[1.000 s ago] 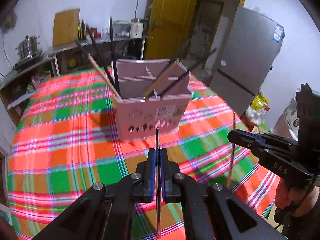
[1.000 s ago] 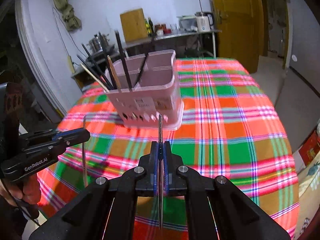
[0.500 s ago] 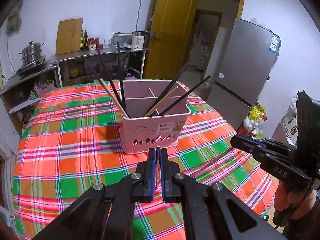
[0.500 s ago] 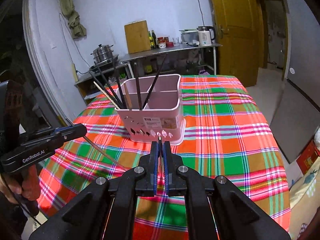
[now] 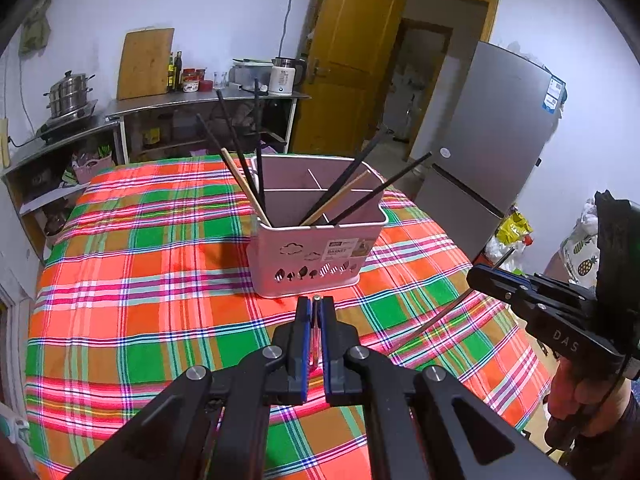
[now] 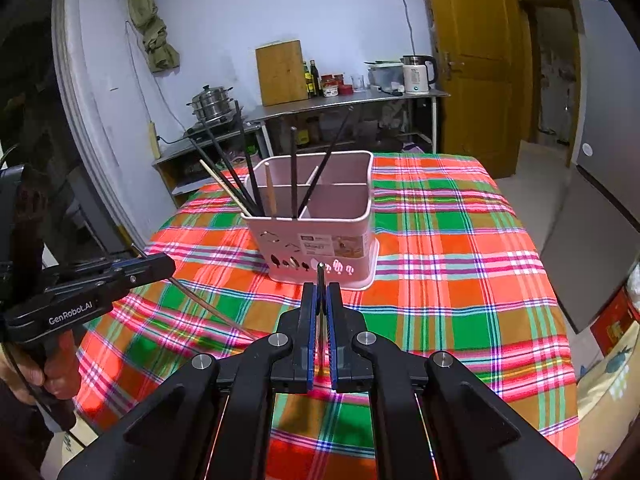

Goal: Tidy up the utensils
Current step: 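Lift both metal chopsticks and carry them over the pink basket, then lower both metal chopsticks into the basket and open both grippers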

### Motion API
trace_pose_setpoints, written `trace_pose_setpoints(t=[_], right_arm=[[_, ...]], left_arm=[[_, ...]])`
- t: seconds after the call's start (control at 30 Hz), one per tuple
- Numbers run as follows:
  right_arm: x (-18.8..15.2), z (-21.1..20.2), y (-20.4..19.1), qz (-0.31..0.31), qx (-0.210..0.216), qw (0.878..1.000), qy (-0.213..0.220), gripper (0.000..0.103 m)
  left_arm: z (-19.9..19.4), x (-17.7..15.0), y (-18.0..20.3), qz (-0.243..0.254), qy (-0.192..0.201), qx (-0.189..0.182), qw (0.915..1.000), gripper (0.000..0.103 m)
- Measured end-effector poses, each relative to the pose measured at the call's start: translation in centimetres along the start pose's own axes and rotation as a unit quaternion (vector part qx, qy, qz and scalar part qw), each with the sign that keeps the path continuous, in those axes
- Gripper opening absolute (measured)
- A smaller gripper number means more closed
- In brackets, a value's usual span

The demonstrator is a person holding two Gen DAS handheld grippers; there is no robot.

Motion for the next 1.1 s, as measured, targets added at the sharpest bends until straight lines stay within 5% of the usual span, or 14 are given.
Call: trace_pose_setpoints(t=[0.43, 1.1], right_arm=[[2.7, -1.3, -1.8, -0.020, 0.017, 0.999, 0.025, 0.005], [12.6, -4.2, -3.8, -0.028, 0.033, 0.992, 0.117, 0.005]], left_arm=[[-2.8, 3.4, -1.1, -0.002, 0.018, 0.004, 0.9998, 0.004], [-6.4, 13.8, -1.2, 0.007, 0.083, 0.012, 0.9964, 0.004]])
Point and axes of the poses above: each gripper's, at about its wrist camera, not at the fingertips, and z roughly the way its jaws point, y to its right, x to its top, the point moved 2 cm from there along z, roughly the way its jaws point, and after that the axes turned 9 degrees about -y, right-handed, at the moved point
